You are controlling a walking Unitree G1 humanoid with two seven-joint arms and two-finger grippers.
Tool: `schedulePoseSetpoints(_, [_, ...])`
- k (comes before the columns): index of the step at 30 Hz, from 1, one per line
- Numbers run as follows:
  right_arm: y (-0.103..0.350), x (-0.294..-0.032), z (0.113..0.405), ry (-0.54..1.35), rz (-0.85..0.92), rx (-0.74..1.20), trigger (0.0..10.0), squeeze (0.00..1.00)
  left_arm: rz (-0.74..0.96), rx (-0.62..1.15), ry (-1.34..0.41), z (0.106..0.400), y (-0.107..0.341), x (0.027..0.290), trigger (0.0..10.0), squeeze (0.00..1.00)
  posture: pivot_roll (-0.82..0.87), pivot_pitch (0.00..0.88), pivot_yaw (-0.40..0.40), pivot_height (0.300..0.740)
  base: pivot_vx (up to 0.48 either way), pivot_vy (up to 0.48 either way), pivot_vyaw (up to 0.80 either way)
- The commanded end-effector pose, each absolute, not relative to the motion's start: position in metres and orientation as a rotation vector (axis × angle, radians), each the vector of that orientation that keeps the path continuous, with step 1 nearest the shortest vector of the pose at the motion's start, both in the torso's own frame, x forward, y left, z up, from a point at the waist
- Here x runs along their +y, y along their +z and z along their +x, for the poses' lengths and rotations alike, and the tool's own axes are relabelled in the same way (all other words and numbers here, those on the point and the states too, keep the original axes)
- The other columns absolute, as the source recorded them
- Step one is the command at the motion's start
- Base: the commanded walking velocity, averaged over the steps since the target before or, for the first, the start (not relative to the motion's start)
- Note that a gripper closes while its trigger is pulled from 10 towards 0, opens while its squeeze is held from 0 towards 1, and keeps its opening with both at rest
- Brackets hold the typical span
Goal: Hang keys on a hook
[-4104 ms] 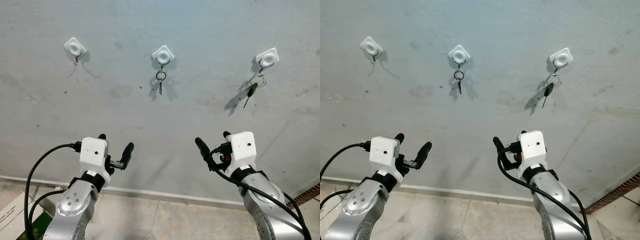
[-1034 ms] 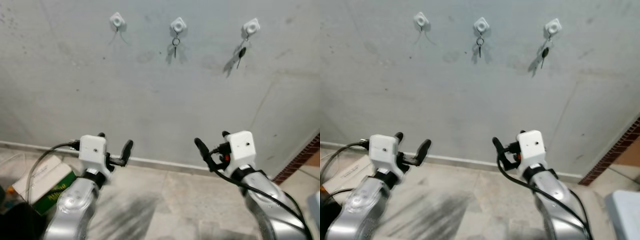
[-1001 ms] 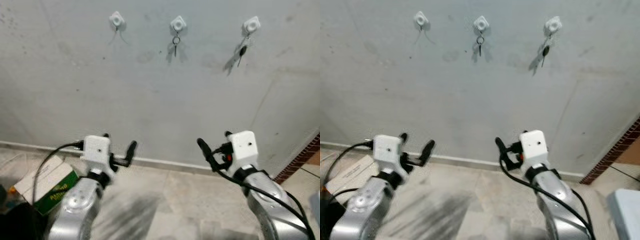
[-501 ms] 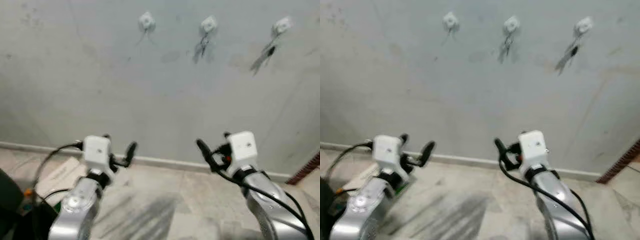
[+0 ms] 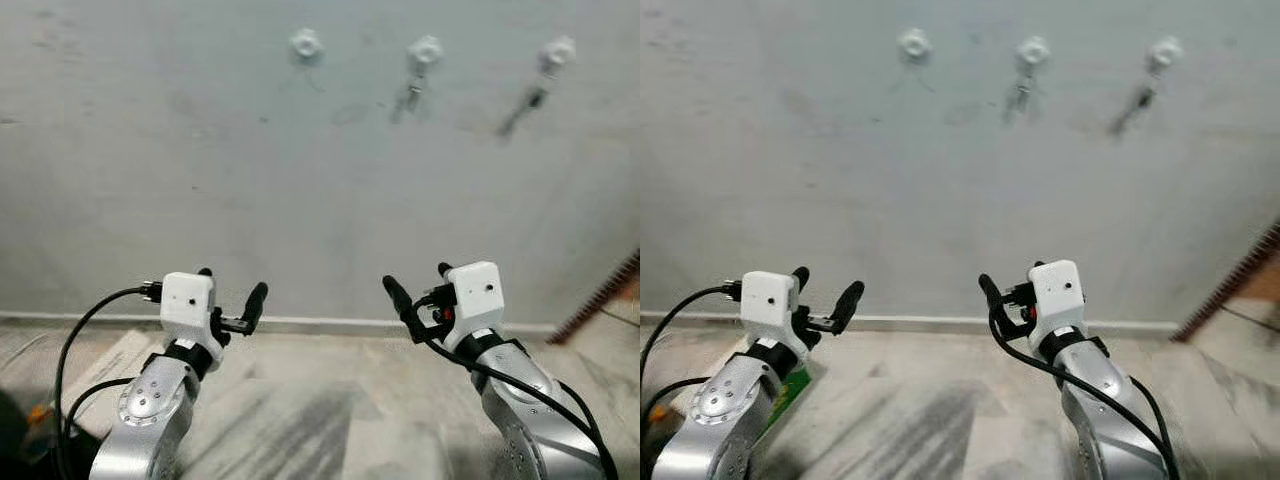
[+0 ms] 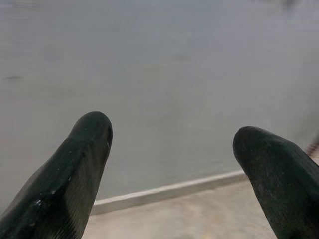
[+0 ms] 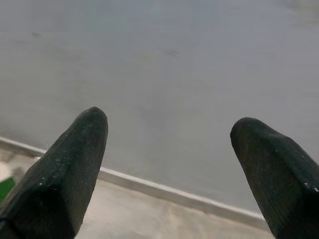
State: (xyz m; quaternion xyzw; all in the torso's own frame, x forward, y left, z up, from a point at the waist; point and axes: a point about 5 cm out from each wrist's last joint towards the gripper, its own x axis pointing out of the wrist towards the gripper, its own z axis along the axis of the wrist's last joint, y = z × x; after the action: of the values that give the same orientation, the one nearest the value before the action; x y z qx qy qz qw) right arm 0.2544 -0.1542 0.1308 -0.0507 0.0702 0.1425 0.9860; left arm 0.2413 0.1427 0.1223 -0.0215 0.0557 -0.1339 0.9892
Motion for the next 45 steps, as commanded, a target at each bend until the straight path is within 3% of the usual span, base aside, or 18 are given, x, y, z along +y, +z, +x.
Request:
schedulePoseSetpoints(1, [0.1324,-0.1557,0.2553,0.279,-0.105,0.141,10.0,0.00,-0.036,0.105,-0.263,0.2428,0.1252,0.1435,10.0,0.00,-0.01,0.031,0.023,0.740,0.000,0.000,-0.55])
schedulePoseSetpoints(10, [0.1321,-0.1553,0.2555,0.282,-0.106,0.142,10.0,0.00,-0.038,0.108,-0.266,0.2430,0.1250,0.1419,10.0,0.00,-0.01,0.030,0.022,0.740,0.000,0.000,-0.05])
schedulePoseSetpoints(45, [0.1325,-0.1539,0.2564,0.289,-0.116,0.138,10.0,0.00,-0.039,0.104,-0.264,0.2440,0.1264,0.1410,10.0,0.00,-0.01,0.022,0.018,0.740,-0.295,0.000,0.00])
